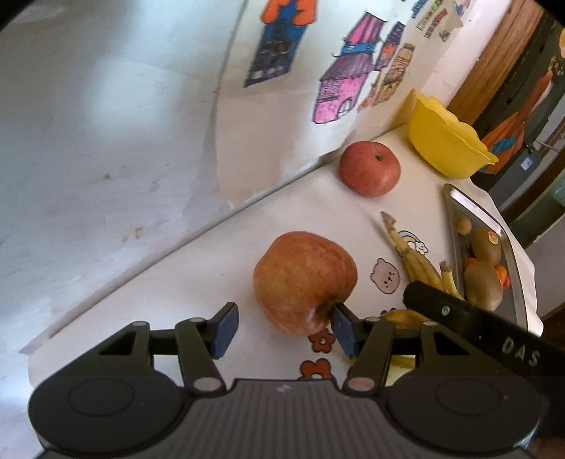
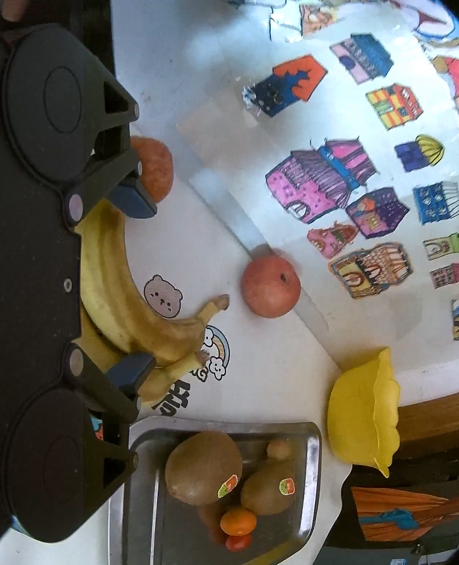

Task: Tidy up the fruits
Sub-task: 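Lift the bananas with the right tool while the left tool lifts the apple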

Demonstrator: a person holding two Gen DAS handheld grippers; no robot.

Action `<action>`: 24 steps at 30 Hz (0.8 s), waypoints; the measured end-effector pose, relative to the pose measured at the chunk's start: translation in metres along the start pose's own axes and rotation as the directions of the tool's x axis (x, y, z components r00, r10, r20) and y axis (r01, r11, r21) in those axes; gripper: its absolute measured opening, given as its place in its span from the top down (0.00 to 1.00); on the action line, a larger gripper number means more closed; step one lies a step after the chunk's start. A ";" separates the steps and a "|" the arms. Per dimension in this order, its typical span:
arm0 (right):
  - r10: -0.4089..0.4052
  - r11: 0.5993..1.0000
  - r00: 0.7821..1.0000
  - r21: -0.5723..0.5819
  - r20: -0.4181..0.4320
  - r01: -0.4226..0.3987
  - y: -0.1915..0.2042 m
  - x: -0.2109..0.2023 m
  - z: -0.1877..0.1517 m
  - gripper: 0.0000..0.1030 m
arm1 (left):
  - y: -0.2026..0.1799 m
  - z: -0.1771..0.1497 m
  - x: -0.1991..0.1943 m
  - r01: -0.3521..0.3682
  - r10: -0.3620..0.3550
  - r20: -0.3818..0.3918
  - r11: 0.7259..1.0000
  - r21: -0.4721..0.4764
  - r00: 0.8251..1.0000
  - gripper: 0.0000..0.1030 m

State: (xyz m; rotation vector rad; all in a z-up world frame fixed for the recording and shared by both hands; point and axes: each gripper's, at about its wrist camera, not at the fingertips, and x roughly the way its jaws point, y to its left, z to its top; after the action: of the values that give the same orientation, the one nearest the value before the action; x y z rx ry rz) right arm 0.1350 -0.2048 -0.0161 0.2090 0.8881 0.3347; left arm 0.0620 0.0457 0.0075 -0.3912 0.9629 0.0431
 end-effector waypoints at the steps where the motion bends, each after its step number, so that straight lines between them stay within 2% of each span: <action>1: -0.006 1.000 1.000 0.013 -0.006 0.006 -0.001 0.002 0.001 0.17 | 0.001 0.000 0.000 -0.001 0.001 -0.001 1.000 -0.001 1.000 0.39; 4: -0.025 0.999 0.999 0.026 -0.029 0.026 -0.001 0.010 0.005 0.13 | 0.002 -0.001 0.003 -0.002 0.002 -0.002 1.000 0.002 1.000 0.39; 7: -0.052 0.999 0.998 -0.015 -0.042 0.052 0.006 0.021 0.007 0.08 | -0.001 -0.002 0.004 -0.005 0.005 0.012 1.000 0.020 1.000 0.39; 12: -0.061 0.998 0.997 -0.031 -0.039 0.060 0.002 0.033 0.008 0.09 | -0.002 -0.004 0.005 0.005 -0.006 0.029 0.999 0.040 1.000 0.38; 15: -0.074 0.995 0.996 -0.069 -0.052 0.070 0.003 0.043 0.010 0.10 | -0.004 -0.005 0.007 0.027 -0.030 0.040 0.997 0.076 0.999 0.32; 18: -0.077 0.994 0.996 -0.075 -0.048 0.073 0.001 0.051 0.011 0.13 | -0.004 -0.005 0.008 0.036 -0.041 0.053 0.994 0.099 0.998 0.30; 24: -0.061 0.993 0.998 -0.097 0.003 0.061 -0.001 0.049 0.004 0.16 | 0.001 -0.002 0.008 0.035 -0.044 0.077 0.992 0.124 0.996 0.20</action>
State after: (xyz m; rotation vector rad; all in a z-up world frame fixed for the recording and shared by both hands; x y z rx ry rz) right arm 0.1669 -0.1875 -0.0497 0.0924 0.8746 0.3204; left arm 0.0648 0.0450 -0.0005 -0.2928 0.8743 -0.0364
